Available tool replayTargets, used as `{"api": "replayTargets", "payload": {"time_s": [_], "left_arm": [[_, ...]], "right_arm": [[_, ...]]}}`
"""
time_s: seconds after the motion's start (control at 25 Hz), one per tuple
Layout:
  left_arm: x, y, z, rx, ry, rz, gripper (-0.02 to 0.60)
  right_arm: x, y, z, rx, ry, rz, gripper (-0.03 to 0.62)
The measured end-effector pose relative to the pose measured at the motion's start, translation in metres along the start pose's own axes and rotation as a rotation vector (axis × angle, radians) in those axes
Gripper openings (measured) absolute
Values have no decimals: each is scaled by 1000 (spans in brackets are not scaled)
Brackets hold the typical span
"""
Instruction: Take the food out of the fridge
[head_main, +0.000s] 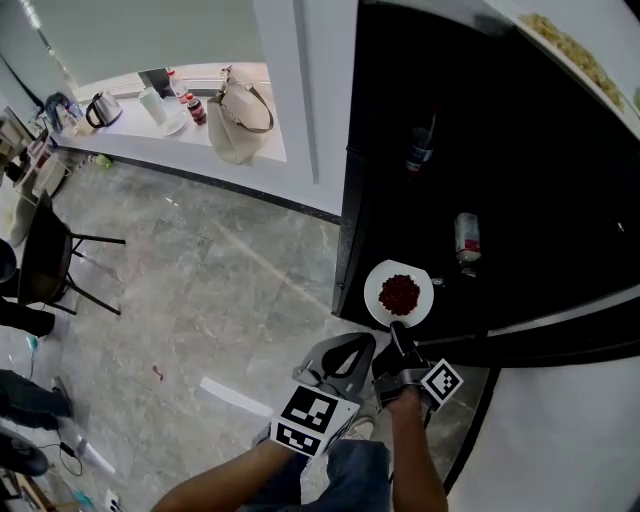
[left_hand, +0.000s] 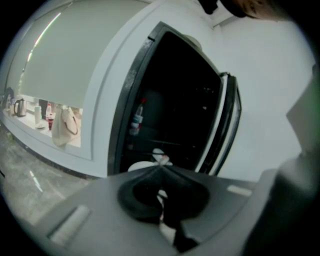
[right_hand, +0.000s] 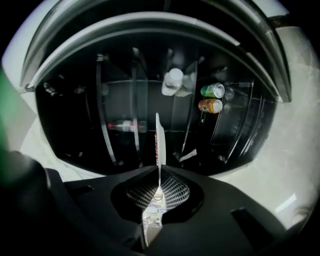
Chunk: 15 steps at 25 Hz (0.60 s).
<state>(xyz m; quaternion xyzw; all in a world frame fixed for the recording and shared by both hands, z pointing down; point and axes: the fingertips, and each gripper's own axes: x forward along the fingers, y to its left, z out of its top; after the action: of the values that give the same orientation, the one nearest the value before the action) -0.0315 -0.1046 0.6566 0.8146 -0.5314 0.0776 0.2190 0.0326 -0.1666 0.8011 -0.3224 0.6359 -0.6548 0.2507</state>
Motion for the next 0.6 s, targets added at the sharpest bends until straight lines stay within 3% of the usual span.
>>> {"api": "replayTargets", "payload": {"time_s": [0.6], "left_arm": [[-95,-59,70,-5,31,-48,-3]], "right_arm": [[-130,168,-55,14,-97,47,8]]}}
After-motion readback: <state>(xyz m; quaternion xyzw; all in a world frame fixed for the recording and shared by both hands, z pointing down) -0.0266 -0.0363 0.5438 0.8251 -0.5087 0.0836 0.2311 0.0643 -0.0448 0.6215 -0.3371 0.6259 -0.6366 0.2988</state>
